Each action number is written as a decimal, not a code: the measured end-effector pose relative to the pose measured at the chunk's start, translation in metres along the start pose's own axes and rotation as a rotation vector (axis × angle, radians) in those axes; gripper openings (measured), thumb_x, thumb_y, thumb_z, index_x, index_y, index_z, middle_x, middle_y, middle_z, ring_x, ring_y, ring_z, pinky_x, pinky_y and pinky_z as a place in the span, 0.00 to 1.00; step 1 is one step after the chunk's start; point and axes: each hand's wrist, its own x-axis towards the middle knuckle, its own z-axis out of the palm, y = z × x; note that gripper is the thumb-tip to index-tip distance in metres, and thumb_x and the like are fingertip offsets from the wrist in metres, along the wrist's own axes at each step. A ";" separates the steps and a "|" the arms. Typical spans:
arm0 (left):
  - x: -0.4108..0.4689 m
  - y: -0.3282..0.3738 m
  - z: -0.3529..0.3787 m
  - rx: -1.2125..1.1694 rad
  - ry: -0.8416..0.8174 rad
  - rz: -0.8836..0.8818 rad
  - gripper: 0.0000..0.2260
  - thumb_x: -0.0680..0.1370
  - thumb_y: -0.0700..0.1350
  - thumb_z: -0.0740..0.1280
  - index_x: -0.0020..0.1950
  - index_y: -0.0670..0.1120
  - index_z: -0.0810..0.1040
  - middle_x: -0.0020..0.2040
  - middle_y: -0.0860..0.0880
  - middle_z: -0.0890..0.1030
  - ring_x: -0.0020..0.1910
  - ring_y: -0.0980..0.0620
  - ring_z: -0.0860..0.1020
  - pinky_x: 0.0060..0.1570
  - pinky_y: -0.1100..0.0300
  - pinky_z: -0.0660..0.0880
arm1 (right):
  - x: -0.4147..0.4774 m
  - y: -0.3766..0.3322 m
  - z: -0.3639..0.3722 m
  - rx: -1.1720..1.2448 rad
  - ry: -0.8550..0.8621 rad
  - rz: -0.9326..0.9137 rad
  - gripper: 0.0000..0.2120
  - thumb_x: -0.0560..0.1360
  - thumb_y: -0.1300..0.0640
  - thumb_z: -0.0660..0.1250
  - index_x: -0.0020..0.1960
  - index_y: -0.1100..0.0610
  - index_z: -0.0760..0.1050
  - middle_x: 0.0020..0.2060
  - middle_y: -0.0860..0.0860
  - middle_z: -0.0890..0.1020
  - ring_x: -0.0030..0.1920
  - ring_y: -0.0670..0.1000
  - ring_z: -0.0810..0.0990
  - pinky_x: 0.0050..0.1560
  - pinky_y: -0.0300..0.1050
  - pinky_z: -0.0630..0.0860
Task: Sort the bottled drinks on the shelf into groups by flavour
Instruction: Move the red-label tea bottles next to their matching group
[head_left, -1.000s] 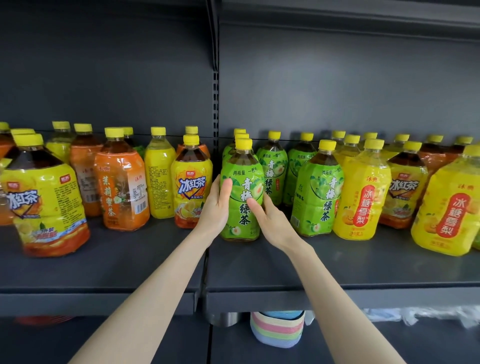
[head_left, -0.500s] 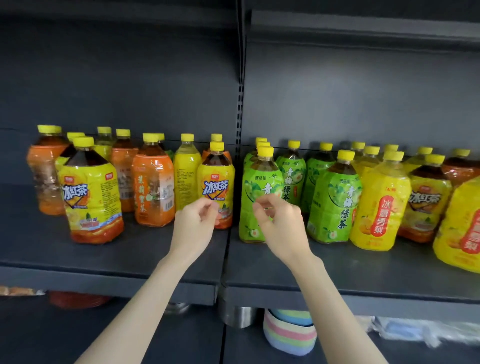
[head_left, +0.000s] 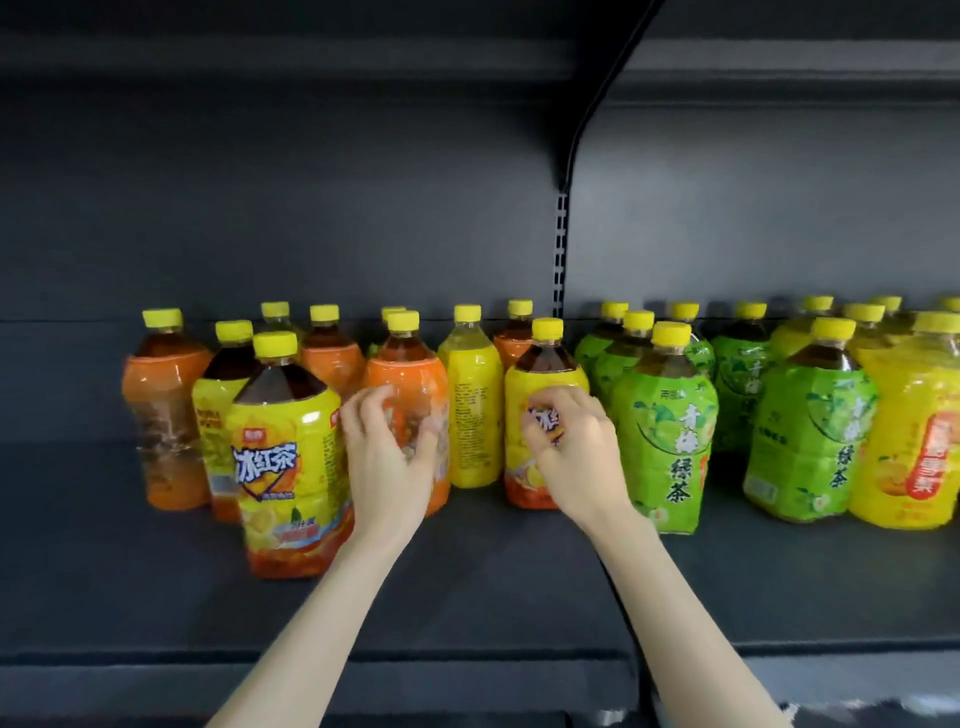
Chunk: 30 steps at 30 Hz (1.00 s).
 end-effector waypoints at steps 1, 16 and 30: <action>0.004 -0.003 0.001 -0.011 0.002 0.025 0.23 0.74 0.43 0.70 0.66 0.41 0.67 0.66 0.42 0.66 0.66 0.46 0.66 0.61 0.58 0.64 | 0.002 -0.003 0.007 -0.022 0.047 0.000 0.11 0.74 0.55 0.67 0.54 0.60 0.79 0.54 0.54 0.79 0.55 0.57 0.74 0.50 0.44 0.69; 0.034 -0.036 0.016 -0.100 -0.122 -0.027 0.39 0.74 0.53 0.69 0.76 0.50 0.48 0.76 0.45 0.53 0.73 0.45 0.57 0.64 0.57 0.61 | 0.034 -0.002 0.039 -0.291 0.064 0.120 0.37 0.74 0.50 0.70 0.77 0.55 0.56 0.72 0.57 0.66 0.69 0.62 0.64 0.66 0.52 0.60; -0.029 -0.030 -0.063 -0.190 -0.002 0.141 0.14 0.76 0.44 0.66 0.60 0.44 0.73 0.55 0.50 0.76 0.52 0.55 0.77 0.46 0.67 0.75 | -0.020 -0.050 0.037 -0.042 0.259 0.022 0.42 0.65 0.39 0.75 0.72 0.54 0.66 0.65 0.52 0.71 0.58 0.45 0.61 0.57 0.37 0.60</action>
